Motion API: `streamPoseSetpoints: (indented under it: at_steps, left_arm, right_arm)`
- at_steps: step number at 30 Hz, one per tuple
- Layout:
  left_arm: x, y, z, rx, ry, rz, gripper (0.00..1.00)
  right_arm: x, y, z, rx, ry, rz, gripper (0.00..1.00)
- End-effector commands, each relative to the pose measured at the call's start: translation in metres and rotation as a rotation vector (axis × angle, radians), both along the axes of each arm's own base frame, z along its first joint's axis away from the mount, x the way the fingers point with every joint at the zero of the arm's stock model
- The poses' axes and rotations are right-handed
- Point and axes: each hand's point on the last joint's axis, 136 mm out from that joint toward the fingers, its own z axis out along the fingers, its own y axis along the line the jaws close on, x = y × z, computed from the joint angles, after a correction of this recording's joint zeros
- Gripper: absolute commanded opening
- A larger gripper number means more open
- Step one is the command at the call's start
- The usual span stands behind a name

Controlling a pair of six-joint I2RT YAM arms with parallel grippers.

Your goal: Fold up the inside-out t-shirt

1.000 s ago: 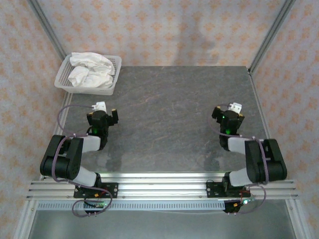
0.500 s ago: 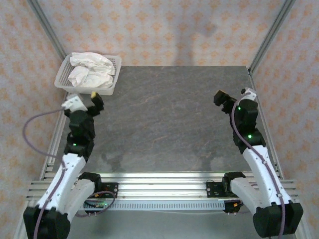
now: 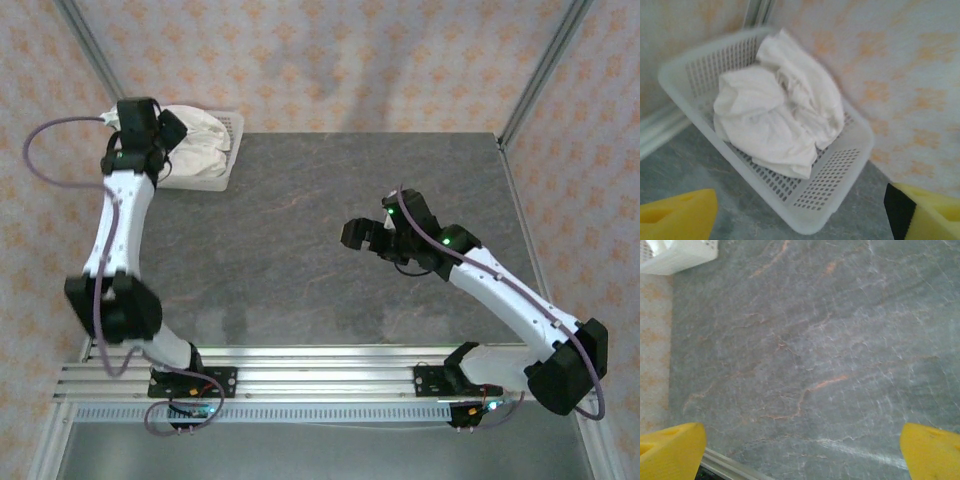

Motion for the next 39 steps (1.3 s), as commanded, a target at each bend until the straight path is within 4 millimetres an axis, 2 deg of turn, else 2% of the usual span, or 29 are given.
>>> streamPoseSetpoints:
  at_steps: [1,6,10,13,17,21,22,24,25,26,27,28,30,32,33,34,35,38,39]
  left_arm:
    - [0.038,-0.006,-0.053,-0.228,0.145,-0.032,0.82]
    - [0.103,0.009,-0.101,-0.224,0.172,-0.031,0.81]
    - [0.150,0.020,-0.129,-0.208,0.113,-0.039,0.93]
    - [0.187,0.018,-0.140,-0.205,-0.006,-0.107,1.00]
    - [0.218,0.024,-0.148,-0.159,-0.123,-0.131,1.00]
    - [0.231,0.031,-0.159,-0.149,-0.150,-0.111,1.00]
    - [0.235,0.030,-0.162,-0.153,-0.159,-0.116,0.97]
    - [0.240,0.029,-0.164,-0.162,-0.182,-0.139,0.71]
    - [0.242,0.027,-0.162,-0.169,-0.198,-0.154,0.43]
    - [0.243,0.022,-0.157,-0.182,-0.212,-0.186,0.09]
    - [0.243,0.017,-0.148,-0.193,-0.225,-0.212,0.00]
    - [0.242,0.012,-0.136,-0.205,-0.236,-0.238,0.00]
    - [0.236,-0.003,-0.093,-0.224,-0.286,-0.300,0.00]
    - [0.224,-0.022,-0.024,-0.192,-0.385,-0.384,0.00]
    - [0.218,-0.027,-0.002,-0.174,-0.423,-0.407,0.00]
    - [0.203,-0.037,0.048,-0.133,-0.510,-0.439,0.00]
    - [0.188,-0.042,0.085,-0.105,-0.569,-0.448,0.00]
    - [0.135,-0.072,0.177,-0.055,-0.656,-0.496,0.00]
    - [0.118,-0.085,0.199,-0.043,-0.662,-0.516,0.00]
  right_arm:
    - [-0.002,-0.010,0.004,-0.027,0.020,-0.050,0.99]
    - [0.008,-0.005,-0.009,-0.077,0.048,-0.041,0.99]
    - [0.018,0.004,-0.024,-0.110,0.084,-0.017,0.99]
    - [0.025,0.000,-0.036,-0.168,0.084,-0.035,0.99]
    - [0.037,0.000,-0.039,-0.222,0.056,-0.015,0.99]
    - [0.045,0.003,-0.038,-0.261,0.055,0.008,0.99]
    - [0.047,0.004,-0.038,-0.261,0.053,0.007,0.99]
    - [0.050,0.007,-0.036,-0.250,0.042,0.006,0.99]
    - [0.052,0.009,-0.035,-0.246,0.036,0.003,0.99]
    - [0.054,0.008,-0.034,-0.248,0.029,-0.003,0.99]
    - [0.055,0.007,-0.032,-0.252,0.024,-0.009,0.99]
    - [0.055,0.005,-0.031,-0.259,0.018,-0.017,0.99]
    - [0.056,-0.002,-0.025,-0.268,-0.008,-0.046,0.99]
    - [0.058,-0.010,-0.016,-0.268,-0.050,-0.088,0.99]
    - [0.059,-0.013,-0.011,-0.265,-0.068,-0.111,0.99]
    - [0.062,-0.018,-0.003,-0.250,-0.102,-0.150,0.99]
    - [0.063,-0.021,0.004,-0.232,-0.130,-0.174,0.99]
    - [0.063,-0.026,0.024,-0.182,-0.193,-0.222,0.99]
    - [0.062,-0.028,0.029,-0.167,-0.205,-0.235,0.99]
